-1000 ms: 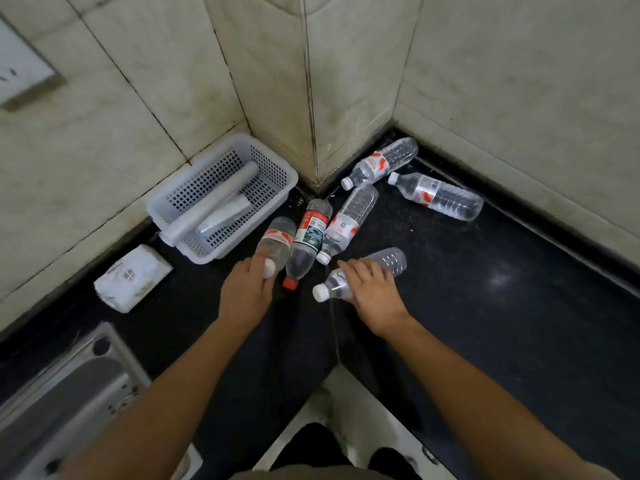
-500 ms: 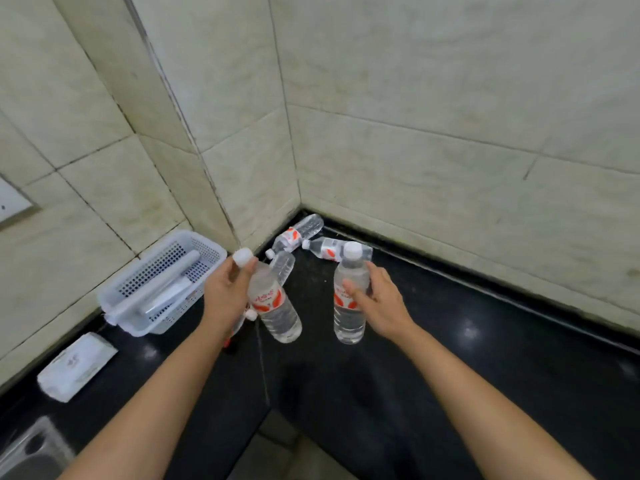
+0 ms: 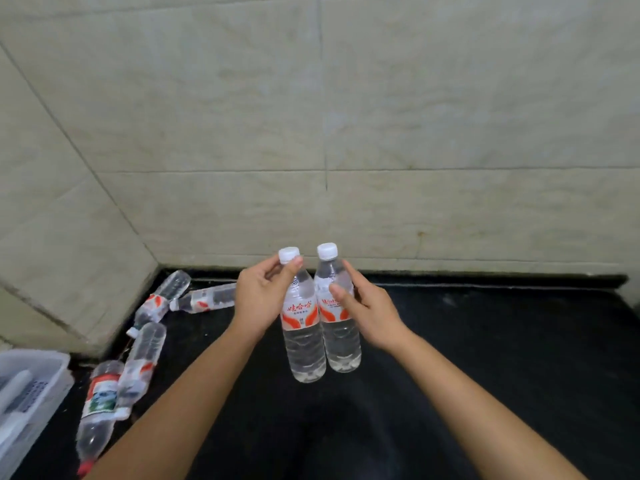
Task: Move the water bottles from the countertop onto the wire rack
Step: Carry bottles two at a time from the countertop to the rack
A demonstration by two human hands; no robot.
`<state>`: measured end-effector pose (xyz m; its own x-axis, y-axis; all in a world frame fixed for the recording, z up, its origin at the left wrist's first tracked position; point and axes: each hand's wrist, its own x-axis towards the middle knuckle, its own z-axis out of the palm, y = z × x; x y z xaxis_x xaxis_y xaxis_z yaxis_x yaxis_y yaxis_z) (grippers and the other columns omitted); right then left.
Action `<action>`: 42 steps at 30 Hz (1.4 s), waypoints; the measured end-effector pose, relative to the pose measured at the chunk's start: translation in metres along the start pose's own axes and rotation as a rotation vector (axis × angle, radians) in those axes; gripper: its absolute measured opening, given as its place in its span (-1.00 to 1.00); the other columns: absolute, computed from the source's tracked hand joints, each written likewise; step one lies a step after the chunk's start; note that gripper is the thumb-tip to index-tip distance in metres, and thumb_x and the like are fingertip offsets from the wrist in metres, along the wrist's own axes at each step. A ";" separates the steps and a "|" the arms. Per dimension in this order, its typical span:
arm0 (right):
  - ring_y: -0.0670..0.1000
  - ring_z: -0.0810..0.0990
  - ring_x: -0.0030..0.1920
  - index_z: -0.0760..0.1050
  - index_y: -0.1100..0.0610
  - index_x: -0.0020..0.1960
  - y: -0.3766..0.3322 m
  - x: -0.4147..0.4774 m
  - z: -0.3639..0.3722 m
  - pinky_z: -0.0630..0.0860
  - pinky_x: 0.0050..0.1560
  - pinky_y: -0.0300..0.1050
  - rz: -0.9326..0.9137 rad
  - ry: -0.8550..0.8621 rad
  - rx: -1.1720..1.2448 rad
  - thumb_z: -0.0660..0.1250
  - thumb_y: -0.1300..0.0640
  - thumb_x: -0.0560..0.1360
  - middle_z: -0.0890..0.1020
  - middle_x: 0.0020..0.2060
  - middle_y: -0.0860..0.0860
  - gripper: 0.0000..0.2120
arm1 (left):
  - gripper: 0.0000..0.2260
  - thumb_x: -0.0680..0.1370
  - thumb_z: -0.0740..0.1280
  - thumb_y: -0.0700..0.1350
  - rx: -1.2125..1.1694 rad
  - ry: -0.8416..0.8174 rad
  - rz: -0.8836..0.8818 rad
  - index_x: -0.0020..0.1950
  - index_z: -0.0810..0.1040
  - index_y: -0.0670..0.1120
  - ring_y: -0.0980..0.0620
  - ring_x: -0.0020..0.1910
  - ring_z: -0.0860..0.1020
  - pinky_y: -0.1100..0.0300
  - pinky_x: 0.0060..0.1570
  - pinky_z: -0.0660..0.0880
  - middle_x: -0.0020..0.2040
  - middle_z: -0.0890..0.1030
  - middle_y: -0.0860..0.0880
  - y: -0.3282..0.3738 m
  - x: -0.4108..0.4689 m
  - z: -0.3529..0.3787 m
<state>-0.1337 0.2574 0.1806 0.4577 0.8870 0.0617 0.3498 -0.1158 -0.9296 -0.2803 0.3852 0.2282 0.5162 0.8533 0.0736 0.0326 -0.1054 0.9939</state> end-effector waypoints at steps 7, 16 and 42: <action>-0.22 0.56 0.30 0.20 -0.27 0.57 0.013 -0.064 -0.042 0.49 0.38 0.05 0.165 0.313 -0.014 0.25 -0.33 0.57 0.61 0.29 -0.27 -0.39 | -0.83 0.46 0.51 0.01 -0.103 -0.354 -0.030 0.04 0.68 0.09 0.11 0.01 0.70 0.02 0.11 0.62 -0.04 0.75 0.10 -0.006 0.007 0.073; -0.09 0.59 0.32 0.26 -0.09 0.58 0.019 -0.196 -0.089 0.51 0.36 0.10 0.253 0.777 0.140 0.34 -0.30 0.51 0.58 0.36 -0.10 -0.28 | -0.78 0.46 0.52 0.07 -0.114 -0.750 0.029 0.04 0.72 0.01 0.00 0.03 0.71 -0.18 0.14 0.60 -0.04 0.75 0.03 0.015 -0.066 0.181; -0.09 0.65 0.18 0.32 -0.04 0.37 0.114 -0.528 -0.435 0.60 0.22 0.03 0.257 1.237 0.212 0.44 -0.37 0.32 0.60 0.20 -0.07 -0.25 | -0.78 0.42 0.56 0.06 -0.101 -1.058 0.179 0.04 0.73 0.07 0.07 -0.01 0.71 -0.11 0.12 0.62 -0.06 0.75 0.07 0.119 -0.368 0.614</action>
<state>0.0207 -0.4186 0.2002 0.9838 -0.1682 0.0617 0.0546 -0.0466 -0.9974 0.0595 -0.2547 0.2690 0.9861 -0.0501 0.1583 -0.1627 -0.1004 0.9816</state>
